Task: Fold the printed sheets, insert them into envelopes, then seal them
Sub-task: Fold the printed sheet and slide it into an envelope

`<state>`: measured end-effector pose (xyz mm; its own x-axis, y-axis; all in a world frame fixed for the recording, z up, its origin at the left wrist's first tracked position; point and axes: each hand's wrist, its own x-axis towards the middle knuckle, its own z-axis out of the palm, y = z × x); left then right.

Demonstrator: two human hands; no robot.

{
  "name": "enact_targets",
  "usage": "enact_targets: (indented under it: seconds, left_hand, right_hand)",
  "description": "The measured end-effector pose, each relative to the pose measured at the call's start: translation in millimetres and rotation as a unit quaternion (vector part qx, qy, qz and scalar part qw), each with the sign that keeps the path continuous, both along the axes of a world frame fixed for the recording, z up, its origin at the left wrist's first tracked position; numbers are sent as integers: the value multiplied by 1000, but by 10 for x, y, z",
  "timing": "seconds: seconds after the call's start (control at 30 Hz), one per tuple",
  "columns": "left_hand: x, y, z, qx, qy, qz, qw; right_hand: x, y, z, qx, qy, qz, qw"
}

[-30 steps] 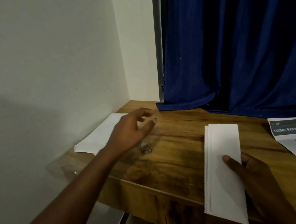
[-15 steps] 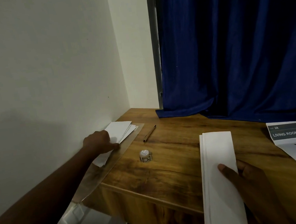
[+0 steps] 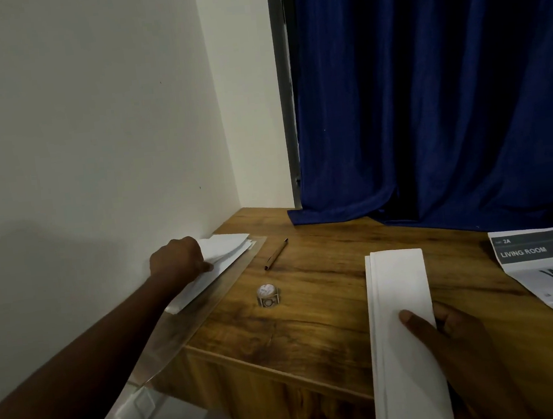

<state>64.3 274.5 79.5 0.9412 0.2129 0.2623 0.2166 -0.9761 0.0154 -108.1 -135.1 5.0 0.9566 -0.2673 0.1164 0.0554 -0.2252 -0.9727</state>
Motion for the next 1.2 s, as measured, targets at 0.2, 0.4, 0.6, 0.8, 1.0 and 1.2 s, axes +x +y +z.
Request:
enact_targets:
  seconds: [0.2,0.4,0.6,0.8,1.0,1.2]
  left_hand:
    - [-47,157,199,-36,-48,-12,998]
    - [-355,176,720,-126,-214,-71,966]
    - [-952,-325,995,-552,-324,-204,741]
    - [-1351,-1295,531,-816,-184,-197,512]
    - [-1615,-2315,14,-910,-38,-149,386]
    - [-1756,-2790,-391,-834,259,-160,460]
  right_hand:
    - [7,-13,-15,0,6,4,1000]
    - [4,-22,-6,-29,-5,-9,1000]
    - [7,-98,35,-39,-72,15,997]
    - [-235,-55,124,29,-56,64,996]
    - [-489,-165,287,54,-28,113,992]
    - [-561,-601,231,72,-6,-22,997]
